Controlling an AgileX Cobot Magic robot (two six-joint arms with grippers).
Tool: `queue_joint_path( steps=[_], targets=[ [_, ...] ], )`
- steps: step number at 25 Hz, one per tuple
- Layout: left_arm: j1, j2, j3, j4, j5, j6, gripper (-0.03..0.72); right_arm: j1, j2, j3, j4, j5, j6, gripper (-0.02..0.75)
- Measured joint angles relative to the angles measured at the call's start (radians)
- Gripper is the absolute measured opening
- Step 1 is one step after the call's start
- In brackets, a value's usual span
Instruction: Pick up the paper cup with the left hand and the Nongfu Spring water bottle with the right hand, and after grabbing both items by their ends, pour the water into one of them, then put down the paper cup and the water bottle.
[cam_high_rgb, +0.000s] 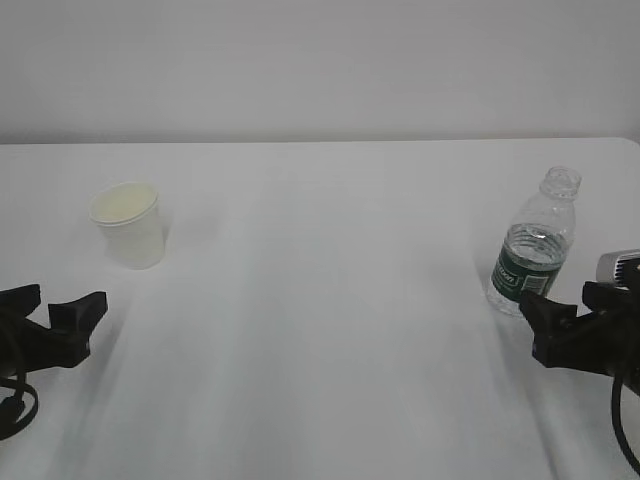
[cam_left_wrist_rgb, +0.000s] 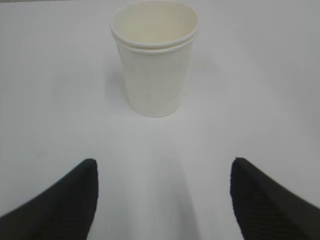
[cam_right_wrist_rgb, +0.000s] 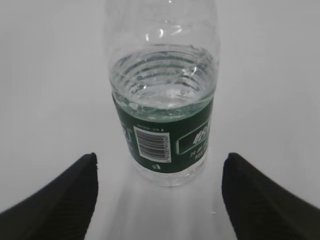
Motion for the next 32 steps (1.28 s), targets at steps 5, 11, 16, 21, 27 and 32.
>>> queue_joint_path(
  steps=[5, 11, 16, 21, 27, 32],
  targets=[
    [0.0, 0.0, 0.0, 0.0, 0.0, 0.0, 0.591, 0.0, 0.041, -0.027, -0.004, 0.0, 0.0, 0.59],
    [0.0, 0.0, 0.0, 0.0, 0.0, 0.0, 0.591, 0.0, 0.07, -0.052, -0.01, 0.0, 0.0, 0.59],
    [0.0, 0.0, 0.0, 0.0, 0.0, 0.0, 0.589, 0.0, 0.07, -0.067, -0.01, 0.0, 0.0, 0.59],
    [0.0, 0.0, 0.0, 0.0, 0.0, 0.0, 0.589, 0.0, 0.084, -0.084, -0.01, 0.0, 0.0, 0.59],
    [0.0, 0.0, 0.0, 0.0, 0.0, 0.0, 0.589, 0.0, 0.128, -0.122, -0.017, 0.0, 0.0, 0.59],
    [0.0, 0.0, 0.0, 0.0, 0.0, 0.0, 0.588, 0.0, 0.154, -0.162, -0.02, 0.0, 0.0, 0.59]
  ],
)
